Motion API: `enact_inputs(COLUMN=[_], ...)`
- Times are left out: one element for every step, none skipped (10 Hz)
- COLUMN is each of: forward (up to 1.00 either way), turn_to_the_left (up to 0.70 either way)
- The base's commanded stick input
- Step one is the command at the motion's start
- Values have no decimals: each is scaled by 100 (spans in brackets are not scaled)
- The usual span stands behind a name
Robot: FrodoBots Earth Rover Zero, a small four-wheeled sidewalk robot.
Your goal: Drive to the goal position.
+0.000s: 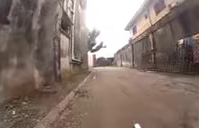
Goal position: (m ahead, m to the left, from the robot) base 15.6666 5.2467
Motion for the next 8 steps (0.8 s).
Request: enact_inputs(forward=[100, 100, 100, 100, 100, 100, 100, 100], turn_to_the_left=[0, 0, 0, 0, 0, 0, 0, 0])
